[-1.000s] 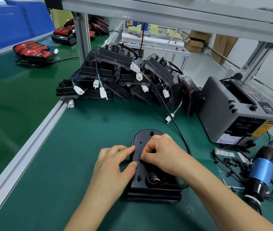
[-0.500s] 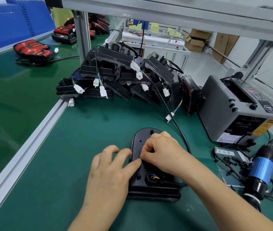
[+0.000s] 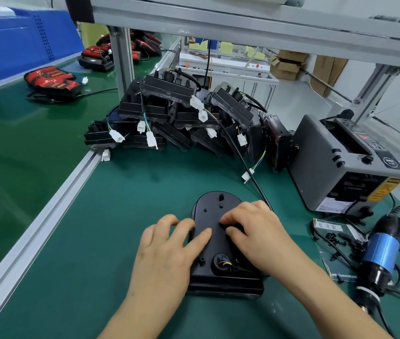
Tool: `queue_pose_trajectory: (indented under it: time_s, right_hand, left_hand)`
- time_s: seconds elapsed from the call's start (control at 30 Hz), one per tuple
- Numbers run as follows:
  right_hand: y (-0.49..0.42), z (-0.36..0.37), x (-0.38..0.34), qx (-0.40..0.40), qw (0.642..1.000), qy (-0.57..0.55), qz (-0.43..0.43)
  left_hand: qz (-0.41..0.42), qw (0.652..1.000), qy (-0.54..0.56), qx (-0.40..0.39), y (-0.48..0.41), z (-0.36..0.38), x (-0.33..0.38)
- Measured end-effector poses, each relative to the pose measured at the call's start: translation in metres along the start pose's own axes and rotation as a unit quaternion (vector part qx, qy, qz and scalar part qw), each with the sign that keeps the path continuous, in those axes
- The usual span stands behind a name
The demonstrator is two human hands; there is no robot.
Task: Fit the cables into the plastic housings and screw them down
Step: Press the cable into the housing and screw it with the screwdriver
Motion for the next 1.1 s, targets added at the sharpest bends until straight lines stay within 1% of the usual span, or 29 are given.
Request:
queue_pose_trajectory:
  time_s: [0.07,0.13,0.17,0.23,0.27,0.33,0.4,0.47,0.57,0.63,0.7,0.73,0.8,0.83,0.9,0.97,1.03,1.1]
  right_hand:
    - [0.004,0.0,0.005,0.007,1.0,-0.025,-0.004]
    - [0.007,-0.006,0.018,0.038,0.998,-0.051,0.018]
    - [0.007,-0.011,0.029,0.063,0.996,-0.052,0.041]
    - [0.005,-0.023,0.057,0.111,0.988,-0.021,0.104]
    - [0.003,-0.027,0.072,0.115,0.983,0.004,0.144]
    - [-0.004,-0.023,0.099,0.065,0.971,0.051,0.224]
    - [-0.012,-0.012,0.117,0.007,0.96,0.061,0.272]
    - [-0.021,-0.004,0.126,-0.013,0.956,0.051,0.287]
    - [-0.029,0.0,0.13,-0.003,0.959,0.005,0.284]
    - [-0.028,-0.001,0.131,0.026,0.956,-0.045,0.289]
    - [-0.026,-0.003,0.131,0.064,0.952,-0.078,0.289]
    - [-0.025,-0.005,0.13,0.08,0.951,-0.086,0.287]
    - [-0.024,-0.008,0.126,0.105,0.951,-0.09,0.278]
    - [-0.024,-0.01,0.124,0.115,0.952,-0.091,0.268]
    - [-0.026,-0.013,0.12,0.131,0.956,-0.089,0.246]
    - [-0.026,-0.017,0.118,0.148,0.959,-0.083,0.229]
    - [-0.025,-0.02,0.117,0.165,0.96,-0.079,0.213]
    - [-0.024,-0.022,0.118,0.177,0.959,-0.078,0.205]
  left_hand:
    - [0.004,1.0,-0.005,-0.003,-0.001,0.001,0.0]
    - [0.01,1.0,-0.008,-0.007,-0.002,0.002,0.0]
    - [0.014,1.0,-0.006,-0.011,-0.003,0.001,0.0]
    - [0.021,1.0,-0.002,-0.019,-0.005,0.0,0.002]
    - [0.021,1.0,0.004,-0.023,-0.006,0.0,0.002]
    - [0.014,0.999,0.021,-0.03,-0.009,-0.001,0.001]
    - [0.01,0.999,0.033,-0.033,-0.013,-0.002,0.001]
    - [0.011,0.999,0.038,-0.033,-0.019,-0.004,0.0]
    - [0.002,0.998,0.063,-0.031,-0.037,-0.005,-0.009]
    - [-0.033,0.996,0.085,-0.014,-0.064,-0.007,-0.024]
    - [-0.09,0.992,0.092,0.02,-0.099,-0.011,-0.044]
    - [-0.109,0.99,0.075,0.047,-0.117,-0.014,-0.051]
    - [-0.099,0.992,-0.015,0.083,-0.155,-0.013,-0.055]
    - [-0.076,0.992,-0.069,0.07,-0.173,-0.006,-0.052]
    - [-0.025,0.986,-0.164,0.006,-0.203,0.015,-0.048]
    - [-0.025,0.973,-0.225,-0.052,-0.22,0.031,-0.056]
    - [-0.033,0.966,-0.248,-0.064,-0.229,0.032,-0.063]
    - [-0.007,0.963,-0.265,-0.051,-0.234,0.028,-0.063]
Point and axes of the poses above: each hand's wrist, its own y-axis away from the middle knuckle, its own z-axis out of the palm, x = y × z, the point moved 8 cm from there along -y, towards the middle knuckle, and after that the axes turned 1 degree about -y, right-handed, at the moved point
